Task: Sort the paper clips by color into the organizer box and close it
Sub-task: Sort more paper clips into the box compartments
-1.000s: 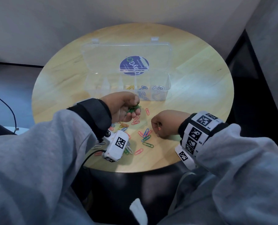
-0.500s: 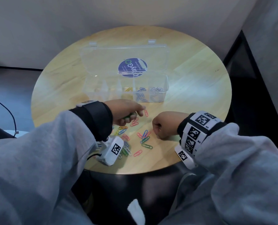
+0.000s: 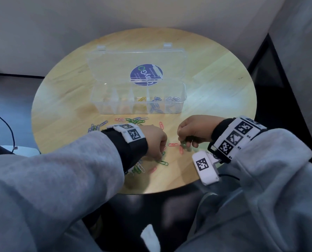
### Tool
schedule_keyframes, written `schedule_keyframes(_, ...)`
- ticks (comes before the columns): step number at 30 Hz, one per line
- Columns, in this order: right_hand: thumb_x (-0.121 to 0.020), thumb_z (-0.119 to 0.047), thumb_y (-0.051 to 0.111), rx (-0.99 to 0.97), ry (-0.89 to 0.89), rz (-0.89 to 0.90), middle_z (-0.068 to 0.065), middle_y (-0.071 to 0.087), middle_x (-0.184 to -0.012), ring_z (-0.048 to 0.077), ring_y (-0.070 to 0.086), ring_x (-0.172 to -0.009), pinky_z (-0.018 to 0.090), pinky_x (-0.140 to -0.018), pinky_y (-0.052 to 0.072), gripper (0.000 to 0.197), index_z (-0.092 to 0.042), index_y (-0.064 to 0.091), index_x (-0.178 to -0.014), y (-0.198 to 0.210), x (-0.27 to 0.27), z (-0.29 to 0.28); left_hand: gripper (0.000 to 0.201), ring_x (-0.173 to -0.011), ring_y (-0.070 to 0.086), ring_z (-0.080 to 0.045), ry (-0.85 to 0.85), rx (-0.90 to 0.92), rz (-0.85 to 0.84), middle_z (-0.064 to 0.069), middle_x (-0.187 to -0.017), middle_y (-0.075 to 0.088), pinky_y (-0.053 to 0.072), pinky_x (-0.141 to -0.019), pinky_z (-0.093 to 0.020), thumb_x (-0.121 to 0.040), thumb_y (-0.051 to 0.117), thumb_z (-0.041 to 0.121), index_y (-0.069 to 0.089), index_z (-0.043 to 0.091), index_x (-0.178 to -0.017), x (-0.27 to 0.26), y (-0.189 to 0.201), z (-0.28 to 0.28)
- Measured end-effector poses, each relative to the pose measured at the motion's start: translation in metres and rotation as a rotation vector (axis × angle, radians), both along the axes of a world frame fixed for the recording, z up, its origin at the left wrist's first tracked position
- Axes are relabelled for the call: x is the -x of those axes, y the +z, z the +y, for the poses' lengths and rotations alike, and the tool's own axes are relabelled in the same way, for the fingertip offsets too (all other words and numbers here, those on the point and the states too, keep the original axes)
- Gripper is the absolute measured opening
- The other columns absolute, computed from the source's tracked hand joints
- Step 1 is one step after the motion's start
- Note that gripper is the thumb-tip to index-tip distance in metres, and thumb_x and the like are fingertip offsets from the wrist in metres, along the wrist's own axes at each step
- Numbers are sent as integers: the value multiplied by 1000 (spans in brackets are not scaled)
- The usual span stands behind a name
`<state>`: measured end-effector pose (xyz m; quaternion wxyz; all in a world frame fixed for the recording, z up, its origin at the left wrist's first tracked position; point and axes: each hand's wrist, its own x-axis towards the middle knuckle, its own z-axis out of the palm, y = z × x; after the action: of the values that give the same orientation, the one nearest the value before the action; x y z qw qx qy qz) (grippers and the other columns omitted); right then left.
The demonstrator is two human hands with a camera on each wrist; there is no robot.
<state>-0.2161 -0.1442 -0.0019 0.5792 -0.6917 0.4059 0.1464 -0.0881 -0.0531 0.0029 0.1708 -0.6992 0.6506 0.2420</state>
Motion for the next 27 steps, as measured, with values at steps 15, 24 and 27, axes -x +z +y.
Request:
schedule_keyframes(15, -88, 0, 34, -149, -116, -8, 14, 48, -67, 20, 49, -52, 21, -46, 48, 29, -4, 52, -66, -12, -15, 13, 7, -55, 45, -5, 264, 66, 228, 11, -59, 49, 33, -50, -21, -79, 67, 25, 62, 26, -75, -31, -1, 3)
schedule_keyframes(24, -75, -24, 72, 350, 412, 117, -8, 55, -58, 12, 49, -53, 23, -56, 42, 15, -23, 58, -70, -5, -26, 35, 21, -42, 35, -12, 785, -5, 747, -7, -62, 46, 24, -36, -13, -83, 36, 0, 43, 10, -67, -55, 10, 6)
schedule_keyframes(27, -73, -29, 73, 488, 511, 164, -10, 53, -63, 8, 47, -59, 24, -56, 38, 15, -24, 59, -75, -6, -32, 45, 23, -37, 33, -10, 841, 8, 901, -6, -58, 44, 22, -34, -13, -84, 29, 1, 39, 11, -66, -61, 12, 9)
